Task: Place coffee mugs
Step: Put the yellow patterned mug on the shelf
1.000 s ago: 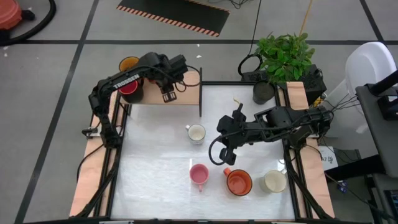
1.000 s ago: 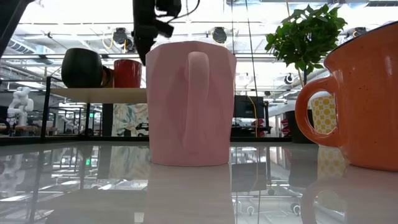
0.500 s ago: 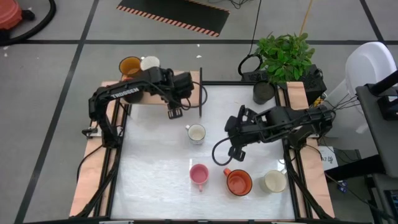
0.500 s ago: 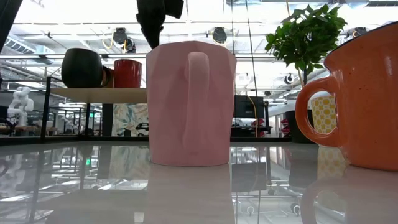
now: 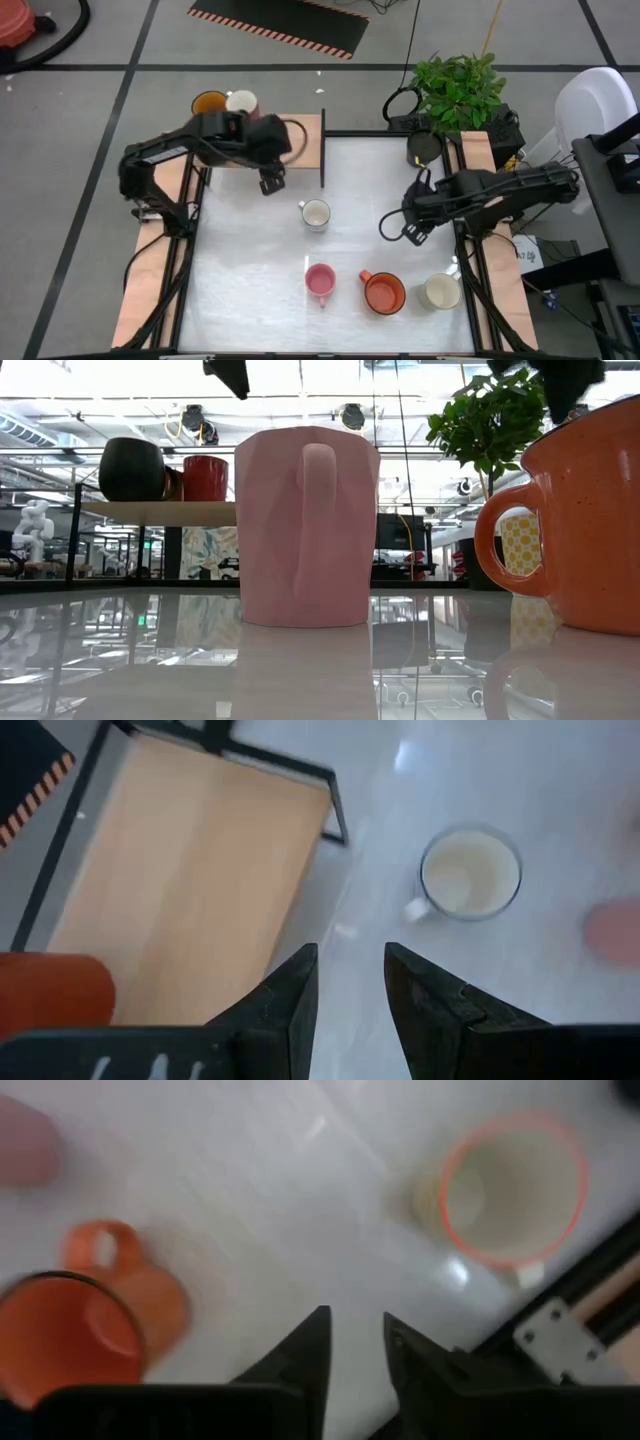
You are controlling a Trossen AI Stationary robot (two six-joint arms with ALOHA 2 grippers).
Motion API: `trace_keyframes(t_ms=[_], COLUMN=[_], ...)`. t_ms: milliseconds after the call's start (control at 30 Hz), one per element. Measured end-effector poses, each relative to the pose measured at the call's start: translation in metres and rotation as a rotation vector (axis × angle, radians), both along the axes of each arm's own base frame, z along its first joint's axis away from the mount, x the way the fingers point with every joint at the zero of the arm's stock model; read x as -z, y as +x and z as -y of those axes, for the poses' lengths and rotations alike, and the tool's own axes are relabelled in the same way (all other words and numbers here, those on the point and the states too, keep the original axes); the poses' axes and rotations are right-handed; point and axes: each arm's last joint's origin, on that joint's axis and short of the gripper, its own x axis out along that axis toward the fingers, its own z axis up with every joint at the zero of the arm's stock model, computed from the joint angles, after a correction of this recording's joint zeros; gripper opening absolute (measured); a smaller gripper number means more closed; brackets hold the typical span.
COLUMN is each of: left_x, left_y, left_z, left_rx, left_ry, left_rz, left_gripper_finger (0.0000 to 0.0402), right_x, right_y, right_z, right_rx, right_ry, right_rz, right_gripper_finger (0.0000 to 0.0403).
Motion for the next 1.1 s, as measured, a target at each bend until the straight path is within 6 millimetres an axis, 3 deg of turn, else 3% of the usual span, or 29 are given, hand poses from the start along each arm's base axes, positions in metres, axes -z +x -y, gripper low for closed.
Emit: trace_keyframes(t_ms=[267,500,733,1100], left_x=[-0.022,-0.025,-0.024,-0.024], left_y=[-0.030,-0.034,-0.035,-0.035], left_z=[0.003,0.004,0.005,0.004], left_rx=[-0.085,-0.118,-0.134,-0.150], left_ry=[0.025,0.009,0.003,-0.003], left_rz=[0.094,0.110,0.103,0.107], left_gripper_finger=[0.0122,0.0122,0.0122,0.0122], right_x=[0.052,0.060,0.064,0.114], right_y=[-0.012,-0.005,-0.002,-0.008], right_z=[0.015,0.027,0.033,0.035], right_rx=[0.042,-0.058,-0.172,-0.175], right_ry=[0.055,-0.026,-0.116,-0.062], right_rz=[-0.103,-0.049,-0.033,-0.072], right_gripper_finger=[0.0190,0.0251,0.0265,0.0263])
